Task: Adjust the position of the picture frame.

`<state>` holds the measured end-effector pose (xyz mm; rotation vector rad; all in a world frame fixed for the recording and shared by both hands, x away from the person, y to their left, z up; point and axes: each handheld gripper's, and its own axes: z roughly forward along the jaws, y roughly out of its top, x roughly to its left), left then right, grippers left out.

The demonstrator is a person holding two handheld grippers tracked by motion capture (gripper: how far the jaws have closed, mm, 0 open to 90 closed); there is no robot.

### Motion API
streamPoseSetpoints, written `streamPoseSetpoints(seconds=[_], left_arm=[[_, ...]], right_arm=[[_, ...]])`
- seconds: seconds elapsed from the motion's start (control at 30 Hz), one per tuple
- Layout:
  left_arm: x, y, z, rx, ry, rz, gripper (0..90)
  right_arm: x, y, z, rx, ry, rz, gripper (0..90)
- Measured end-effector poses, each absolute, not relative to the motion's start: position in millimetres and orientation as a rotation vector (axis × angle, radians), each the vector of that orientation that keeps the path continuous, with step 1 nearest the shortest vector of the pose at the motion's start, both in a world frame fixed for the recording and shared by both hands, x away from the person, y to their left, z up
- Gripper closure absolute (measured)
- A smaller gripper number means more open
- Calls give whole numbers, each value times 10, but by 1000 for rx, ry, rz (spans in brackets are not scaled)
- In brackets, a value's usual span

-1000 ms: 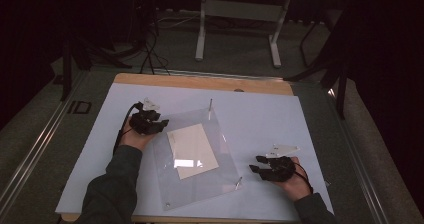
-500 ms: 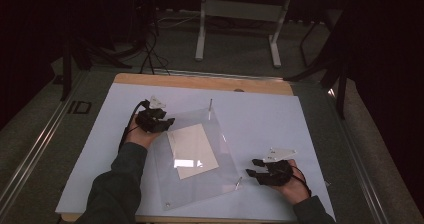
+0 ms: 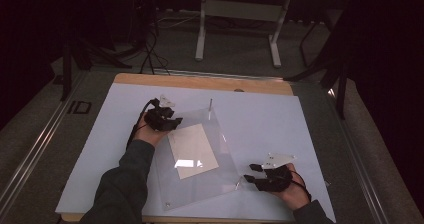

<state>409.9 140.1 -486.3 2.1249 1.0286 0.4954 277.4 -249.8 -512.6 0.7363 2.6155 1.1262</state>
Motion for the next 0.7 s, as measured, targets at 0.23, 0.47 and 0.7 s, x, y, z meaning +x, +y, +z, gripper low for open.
streamPoseSetpoints(seconds=[0.23, 0.47, 0.7], left_arm=[[4153, 1341, -4912, 2107, 1027, 470, 540], [4206, 1285, -4962, 2099, 1020, 458, 542], [4258, 1169, -4968, 2097, 996, 453, 543]], right_arm=[[2734, -2474, -5134, 715, 2630, 1147, 538], [2705, -2439, -5150, 684, 2649, 1151, 551], [2682, -2448, -5166, 652, 2669, 1173, 584]])
